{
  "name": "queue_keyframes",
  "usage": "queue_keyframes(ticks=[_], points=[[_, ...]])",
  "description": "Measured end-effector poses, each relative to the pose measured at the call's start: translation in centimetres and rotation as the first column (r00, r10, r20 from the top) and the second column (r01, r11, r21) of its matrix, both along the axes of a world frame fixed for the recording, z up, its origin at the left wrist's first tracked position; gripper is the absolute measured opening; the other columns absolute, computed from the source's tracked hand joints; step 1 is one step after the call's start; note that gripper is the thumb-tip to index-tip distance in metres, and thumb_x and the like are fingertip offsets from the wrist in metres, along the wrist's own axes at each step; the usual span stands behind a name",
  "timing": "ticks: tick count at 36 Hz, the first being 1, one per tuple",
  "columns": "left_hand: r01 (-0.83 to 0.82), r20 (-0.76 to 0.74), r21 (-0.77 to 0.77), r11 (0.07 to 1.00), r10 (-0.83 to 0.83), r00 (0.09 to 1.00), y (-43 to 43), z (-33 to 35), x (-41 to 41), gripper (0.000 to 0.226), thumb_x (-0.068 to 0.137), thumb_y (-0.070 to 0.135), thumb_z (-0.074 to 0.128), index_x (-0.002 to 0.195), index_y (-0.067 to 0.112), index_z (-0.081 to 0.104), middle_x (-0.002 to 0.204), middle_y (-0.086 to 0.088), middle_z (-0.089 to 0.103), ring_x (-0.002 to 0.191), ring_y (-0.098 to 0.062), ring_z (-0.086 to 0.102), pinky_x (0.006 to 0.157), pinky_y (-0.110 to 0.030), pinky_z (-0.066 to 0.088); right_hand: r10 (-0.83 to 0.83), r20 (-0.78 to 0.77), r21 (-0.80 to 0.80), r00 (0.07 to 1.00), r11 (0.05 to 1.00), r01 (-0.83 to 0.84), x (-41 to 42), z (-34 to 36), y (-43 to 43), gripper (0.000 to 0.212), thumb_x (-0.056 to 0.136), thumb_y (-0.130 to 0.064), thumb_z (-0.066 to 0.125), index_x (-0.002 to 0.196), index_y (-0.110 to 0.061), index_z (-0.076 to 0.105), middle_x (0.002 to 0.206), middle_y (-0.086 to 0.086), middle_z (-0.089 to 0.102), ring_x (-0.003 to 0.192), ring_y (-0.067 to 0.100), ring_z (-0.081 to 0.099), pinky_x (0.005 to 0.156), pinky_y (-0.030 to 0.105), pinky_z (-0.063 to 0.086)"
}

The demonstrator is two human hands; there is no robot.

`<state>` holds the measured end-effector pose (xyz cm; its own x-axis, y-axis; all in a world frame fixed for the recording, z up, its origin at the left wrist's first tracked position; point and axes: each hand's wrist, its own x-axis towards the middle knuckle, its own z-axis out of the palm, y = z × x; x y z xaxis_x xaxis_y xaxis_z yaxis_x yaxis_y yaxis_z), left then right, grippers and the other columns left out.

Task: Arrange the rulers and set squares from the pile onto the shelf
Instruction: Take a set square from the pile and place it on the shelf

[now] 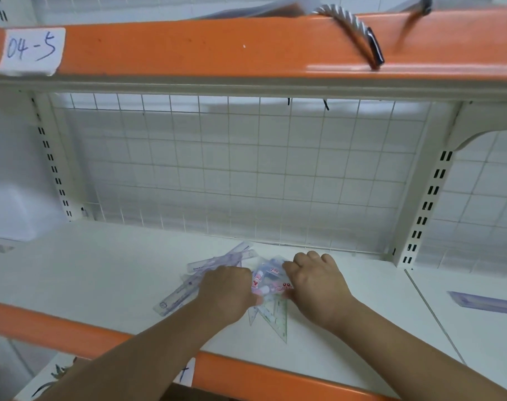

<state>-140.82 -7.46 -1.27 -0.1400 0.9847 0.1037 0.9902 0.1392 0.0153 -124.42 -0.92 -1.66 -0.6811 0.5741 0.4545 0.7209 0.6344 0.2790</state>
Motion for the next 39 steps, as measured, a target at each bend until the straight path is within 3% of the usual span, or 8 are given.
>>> queue_keyframes(ticks=[6, 13, 19, 23, 30, 39], points=[[0.022, -0.047, 0.011, 1.000, -0.022, 0.999, 0.0, 0.6, 0.2, 0.048, 0.085, 0.054, 0.061, 0.116, 0.018, 0.058, 0.116, -0.002, 0.063, 0.108, -0.022, 0.057, 0.080, -0.027, 0.041, -0.107, 0.029, 0.034, 0.994, 0.994, 0.106, 1.4, -0.1, -0.4, 0.048, 0.026, -0.044, 0.091, 0.057, -0.020, 0.065, 0.053, -0.001, 0.053, 0.049, 0.019, 0.053, 0.048, 0.030, 0.043], [0.099, 0.049, 0.109, 0.989, -0.105, 0.993, 0.4, 1.2, 1.4, 0.064, 0.075, 0.077, 0.050, 0.099, 0.017, 0.052, 0.104, -0.001, 0.062, 0.103, -0.021, 0.056, 0.071, -0.029, 0.036, -0.232, 0.021, 0.109, 0.973, 0.968, 0.228, 2.7, -0.7, -1.2, 0.044, 0.027, -0.029, 0.090, 0.060, -0.017, 0.064, 0.057, 0.000, 0.052, 0.052, 0.021, 0.052, 0.049, 0.033, 0.042], [0.182, 0.075, 0.039, 0.982, -0.185, 0.980, 1.0, 1.6, 3.6, 0.061, 0.079, 0.060, 0.063, 0.123, 0.020, 0.051, 0.121, 0.000, 0.059, 0.116, -0.021, 0.053, 0.087, -0.031, 0.043, -0.349, -0.020, 0.143, 0.937, 0.926, 0.349, 5.2, -1.0, -1.9, 0.043, 0.028, -0.029, 0.090, 0.059, -0.016, 0.063, 0.058, 0.001, 0.052, 0.052, 0.022, 0.052, 0.049, 0.033, 0.042], [0.216, 0.072, -0.014, 0.976, -0.214, 0.974, 1.1, 1.6, 5.4, 0.053, 0.080, 0.043, 0.068, 0.125, 0.020, 0.051, 0.126, 0.001, 0.054, 0.117, -0.020, 0.053, 0.088, -0.031, 0.045, -0.417, -0.001, 0.139, 0.909, 0.900, 0.413, 7.8, -1.2, -2.7, 0.038, 0.038, -0.028, 0.089, 0.064, -0.015, 0.065, 0.061, 0.002, 0.054, 0.056, 0.022, 0.053, 0.053, 0.033, 0.043], [0.300, 0.030, -0.020, 0.954, -0.299, 0.954, 1.0, 2.2, 10.1, 0.047, 0.084, 0.041, 0.064, 0.124, 0.018, 0.051, 0.124, -0.002, 0.055, 0.117, -0.021, 0.052, 0.090, -0.031, 0.044, -0.511, 0.015, 0.092, 0.859, 0.857, 0.508, 13.1, -1.1, -4.2, 0.028, 0.059, -0.029, 0.081, 0.079, -0.014, 0.068, 0.074, 0.004, 0.060, 0.071, 0.026, 0.058, 0.066, 0.038, 0.047], [0.388, 0.047, -0.050, 0.920, -0.386, 0.921, 0.7, 3.5, 21.1, 0.043, 0.086, 0.038, 0.061, 0.123, 0.018, 0.051, 0.123, -0.004, 0.053, 0.115, -0.025, 0.051, 0.090, -0.033, 0.042, -0.553, -0.038, 0.171, 0.832, 0.817, 0.550, 23.6, 0.4, -6.6, 0.041, 0.030, -0.026, 0.091, 0.059, -0.014, 0.066, 0.059, 0.005, 0.058, 0.054, 0.027, 0.059, 0.052, 0.032, 0.048]])
